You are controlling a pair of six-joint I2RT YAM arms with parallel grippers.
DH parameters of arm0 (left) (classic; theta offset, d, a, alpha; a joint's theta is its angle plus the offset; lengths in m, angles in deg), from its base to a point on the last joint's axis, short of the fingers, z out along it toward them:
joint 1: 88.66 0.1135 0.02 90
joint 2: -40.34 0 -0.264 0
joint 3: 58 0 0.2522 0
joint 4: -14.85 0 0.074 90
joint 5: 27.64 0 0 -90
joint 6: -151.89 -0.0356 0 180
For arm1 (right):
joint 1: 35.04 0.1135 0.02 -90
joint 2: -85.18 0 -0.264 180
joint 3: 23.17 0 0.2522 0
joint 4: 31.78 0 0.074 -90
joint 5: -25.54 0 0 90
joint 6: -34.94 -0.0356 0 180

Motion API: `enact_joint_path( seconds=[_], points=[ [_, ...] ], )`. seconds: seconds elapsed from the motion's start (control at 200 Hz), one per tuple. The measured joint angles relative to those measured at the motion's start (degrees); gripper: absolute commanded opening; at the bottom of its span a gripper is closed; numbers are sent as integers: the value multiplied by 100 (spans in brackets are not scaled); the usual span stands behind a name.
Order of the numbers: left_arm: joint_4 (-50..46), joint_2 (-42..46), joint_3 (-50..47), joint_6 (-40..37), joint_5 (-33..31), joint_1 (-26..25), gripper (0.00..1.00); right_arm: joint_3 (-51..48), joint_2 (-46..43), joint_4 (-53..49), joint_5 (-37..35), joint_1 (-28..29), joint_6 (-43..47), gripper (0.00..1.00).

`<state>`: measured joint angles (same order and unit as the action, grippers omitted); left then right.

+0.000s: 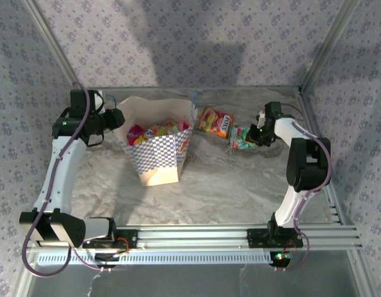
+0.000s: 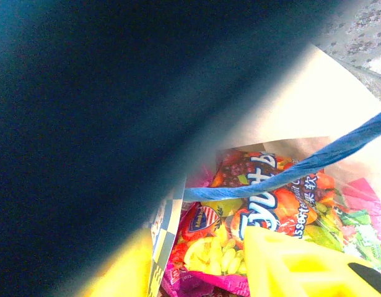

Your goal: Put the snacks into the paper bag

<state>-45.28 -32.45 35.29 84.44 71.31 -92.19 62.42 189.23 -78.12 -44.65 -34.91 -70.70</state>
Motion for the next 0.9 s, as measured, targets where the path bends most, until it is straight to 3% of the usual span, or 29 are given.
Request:
enact_joint_path(
  seconds=[0.5,0.899],
  points=[
    [9,0,-9,-2,2,0,43,0,-1738,-603,-343,608,-181,13],
    [9,39,-22,-4,24,0,43,433,-3014,-857,-1547,1639,-417,15]
  ],
)
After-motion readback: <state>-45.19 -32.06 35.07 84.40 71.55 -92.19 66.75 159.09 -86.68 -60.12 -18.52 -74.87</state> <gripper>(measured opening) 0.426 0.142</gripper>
